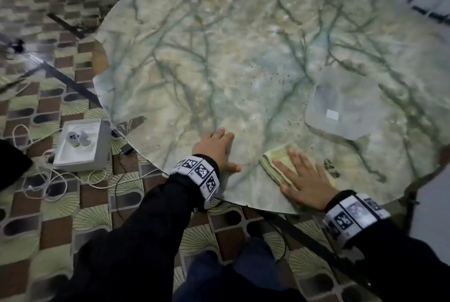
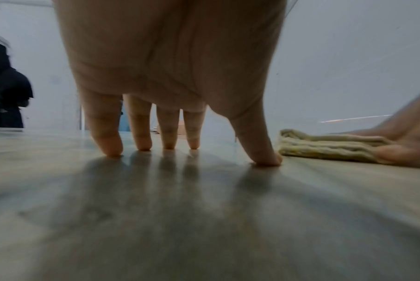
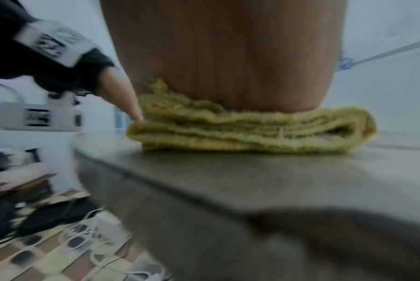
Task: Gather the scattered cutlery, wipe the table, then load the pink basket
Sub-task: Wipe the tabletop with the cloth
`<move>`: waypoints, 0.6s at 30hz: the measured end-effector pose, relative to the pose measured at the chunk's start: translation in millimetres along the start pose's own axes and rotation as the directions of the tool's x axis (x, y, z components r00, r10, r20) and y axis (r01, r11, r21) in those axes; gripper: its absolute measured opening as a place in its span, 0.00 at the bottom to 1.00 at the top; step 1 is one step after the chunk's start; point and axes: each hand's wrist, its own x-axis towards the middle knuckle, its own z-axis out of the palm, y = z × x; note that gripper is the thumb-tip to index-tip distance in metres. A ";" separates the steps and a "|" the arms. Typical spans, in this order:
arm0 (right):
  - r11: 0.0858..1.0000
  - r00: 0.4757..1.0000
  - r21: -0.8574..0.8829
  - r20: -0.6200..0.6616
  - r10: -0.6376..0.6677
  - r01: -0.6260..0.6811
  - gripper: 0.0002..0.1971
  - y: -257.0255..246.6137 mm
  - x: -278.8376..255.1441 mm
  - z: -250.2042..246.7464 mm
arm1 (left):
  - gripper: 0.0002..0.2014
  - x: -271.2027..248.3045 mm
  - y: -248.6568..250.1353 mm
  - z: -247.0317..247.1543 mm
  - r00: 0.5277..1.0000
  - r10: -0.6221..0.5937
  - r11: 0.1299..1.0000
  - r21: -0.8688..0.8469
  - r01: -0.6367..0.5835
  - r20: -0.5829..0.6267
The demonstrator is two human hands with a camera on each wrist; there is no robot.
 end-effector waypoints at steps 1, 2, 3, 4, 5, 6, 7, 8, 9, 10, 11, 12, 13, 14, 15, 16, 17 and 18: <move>0.998 0.998 0.033 0.016 0.060 -0.061 0.31 2.1 4.4 -4.1 | 0.46 -0.2 -0.4 -0.7 1.000 0.015 1.000 0.014 -0.015 0.004; 0.990 0.993 0.077 0.008 0.116 -0.116 0.31 1.4 12.8 -9.1 | 0.46 -0.7 -1.2 -0.8 1.000 0.027 0.999 0.022 -0.027 0.007; 0.978 0.984 0.123 -0.029 0.175 -0.170 0.31 -2.7 23.5 -16.3 | 0.45 -1.0 -2.3 -1.9 0.999 0.034 0.999 0.021 -0.034 0.011; 0.962 0.969 0.169 -0.083 0.232 -0.216 0.31 -9.2 38.3 -24.3 | 0.44 -1.1 -3.4 -3.6 0.999 0.037 0.999 0.013 -0.038 0.015; 0.946 0.952 0.210 -0.128 0.279 -0.248 0.31 -17.7 54.3 -31.8 | 0.42 -1.8 -4.8 -5.7 0.999 0.040 0.999 0.003 -0.040 0.017; 0.932 0.940 0.249 -0.153 0.306 -0.263 0.31 -28.1 68.5 -40.6 | 0.39 -1.3 -5.8 -7.6 0.999 0.043 0.999 -0.010 -0.043 0.011; 0.927 0.935 0.268 -0.166 0.313 -0.262 0.31 -40.4 80.6 -46.5 | 0.34 -0.9 -7.1 -10.6 0.999 0.046 0.999 -0.026 -0.046 0.006; 0.934 0.939 0.259 -0.178 0.295 -0.245 0.32 -54.3 89.3 -49.7 | 0.30 -0.2 -8.4 -14.5 0.999 0.050 0.998 -0.048 -0.050 0.011; 0.953 0.948 0.214 -0.191 0.255 -0.214 0.32 -68.2 91.6 -49.2 | 0.26 0.0 -9.4 -18.6 0.998 0.061 0.995 -0.078 -0.059 0.030; 0.975 0.960 0.147 -0.202 0.193 -0.165 0.32 -84.1 89.4 -46.3 | 0.23 0.5 -14.4 -23.7 0.995 0.077 0.989 -0.135 -0.068 0.061; 0.990 0.973 0.085 -0.193 0.124 -0.109 0.33 -98.2 82.3 -37.9 | 0.20 0.0 -21.6 -29.6 0.991 0.093 0.973 -0.221 -0.069 0.099; 0.998 0.984 0.032 -0.171 0.054 -0.049 0.33 -108.6 69.6 -29.8 | 0.17 -1.5 -30.9 -36.0 0.987 0.108 0.945 -0.320 -0.065 0.119; 1.000 0.989 -0.006 -0.147 0.001 -0.001 0.33 -113.1 54.4 -20.6 | 0.14 -3.9 -43.6 -42.5 0.987 0.116 0.910 -0.409 -0.062 0.109; 0.999 0.992 -0.035 -0.121 -0.042 0.038 0.32 -109.8 41.9 -11.5 | 0.13 -7.2 -59.8 -47.9 0.992 0.104 0.877 -0.478 -0.057 0.071; 0.997 0.995 -0.043 -0.071 -0.071 0.068 0.31 -100.1 30.3 -6.7 | 0.13 -11.0 -77.3 -52.5 0.998 0.065 0.852 -0.521 -0.049 0.012; 0.997 0.997 -0.022 -0.007 -0.078 0.078 0.30 -85.4 22.5 -7.4 | 0.13 -14.0 -95.4 -55.6 0.998 0.005 0.844 -0.534 -0.036 -0.060; 0.998 0.997 0.004 0.050 -0.059 0.058 0.30 -69.0 20.0 -10.0 | 0.15 -15.3 -114.0 -58.2 0.989 -0.060 0.853 -0.522 -0.018 -0.132; 1.000 0.997 0.019 0.075 -0.014 0.012 0.31 -53.6 21.5 -14.4 | 0.17 -13.8 -130.9 -61.1 0.974 -0.124 0.870 -0.493 0.014 -0.190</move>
